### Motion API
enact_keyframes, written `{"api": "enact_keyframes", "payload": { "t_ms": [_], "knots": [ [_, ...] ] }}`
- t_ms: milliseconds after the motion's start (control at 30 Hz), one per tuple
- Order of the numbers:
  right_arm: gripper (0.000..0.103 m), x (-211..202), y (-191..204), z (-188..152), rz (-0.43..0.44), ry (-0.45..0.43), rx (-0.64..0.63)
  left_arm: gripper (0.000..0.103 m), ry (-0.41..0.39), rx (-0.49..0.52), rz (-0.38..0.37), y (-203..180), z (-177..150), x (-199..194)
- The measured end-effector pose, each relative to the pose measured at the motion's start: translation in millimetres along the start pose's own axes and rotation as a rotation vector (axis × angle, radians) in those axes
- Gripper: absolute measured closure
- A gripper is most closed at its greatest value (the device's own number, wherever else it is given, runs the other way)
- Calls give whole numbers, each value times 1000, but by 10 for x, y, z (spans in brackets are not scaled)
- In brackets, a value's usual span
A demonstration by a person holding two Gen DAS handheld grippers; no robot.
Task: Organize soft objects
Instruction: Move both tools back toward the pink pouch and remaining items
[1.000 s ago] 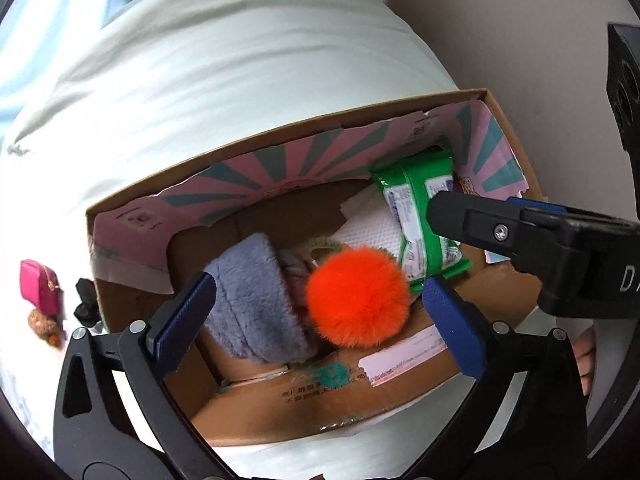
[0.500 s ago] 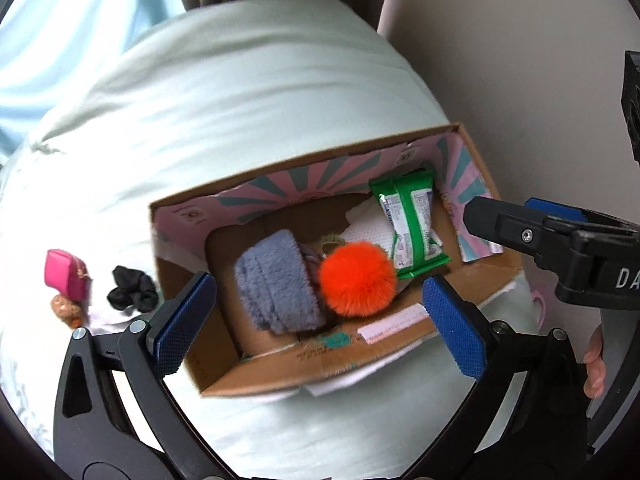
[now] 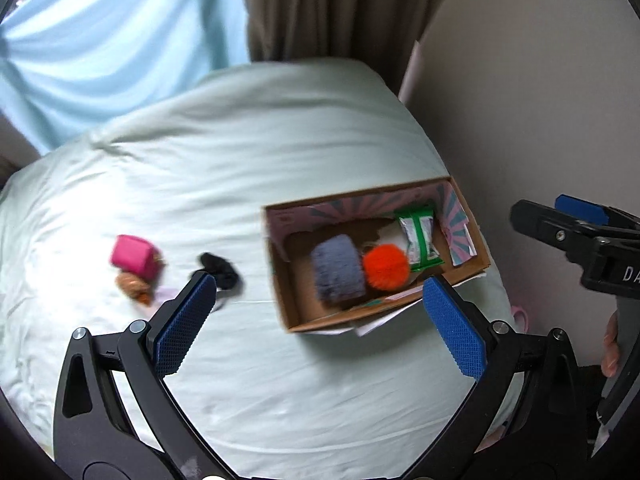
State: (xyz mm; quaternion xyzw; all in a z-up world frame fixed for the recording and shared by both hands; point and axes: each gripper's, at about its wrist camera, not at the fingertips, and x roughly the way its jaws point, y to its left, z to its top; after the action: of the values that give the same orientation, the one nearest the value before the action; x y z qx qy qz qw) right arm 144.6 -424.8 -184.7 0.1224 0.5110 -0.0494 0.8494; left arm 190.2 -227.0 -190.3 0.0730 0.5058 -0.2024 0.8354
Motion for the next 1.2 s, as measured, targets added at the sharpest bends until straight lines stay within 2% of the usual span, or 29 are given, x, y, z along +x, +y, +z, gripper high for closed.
{"api": "enact_keyframes", "payload": {
  "t_ms": [133, 300, 467, 633, 800, 967, 1200],
  "knots": [
    [3, -314, 355, -41, 15, -58, -29, 0, -57, -46, 27, 345, -107, -451],
    [3, -640, 883, -137, 75, -139, -94, 0, -128, -112, 54, 850, -322, -946],
    [3, -850, 1357, -289, 136, -180, -113, 0, -181, -186, 89, 1362, -607, -1297],
    [3, -934, 1753, -454, 131, -210, -131, 0, -207, -243, 110, 1900, -933, -1576],
    [3, -908, 2056, -553, 137, -213, -118, 0, -203, -262, 112, 2337, -1135, -1691],
    [3, -855, 2420, -631, 101, -222, -123, 0, -201, -264, 97, 2719, -1200, -1718],
    [3, -637, 2783, -715, 63, -222, -94, 0, -172, -231, 50, 3135, -1171, -1479]
  ]
}}
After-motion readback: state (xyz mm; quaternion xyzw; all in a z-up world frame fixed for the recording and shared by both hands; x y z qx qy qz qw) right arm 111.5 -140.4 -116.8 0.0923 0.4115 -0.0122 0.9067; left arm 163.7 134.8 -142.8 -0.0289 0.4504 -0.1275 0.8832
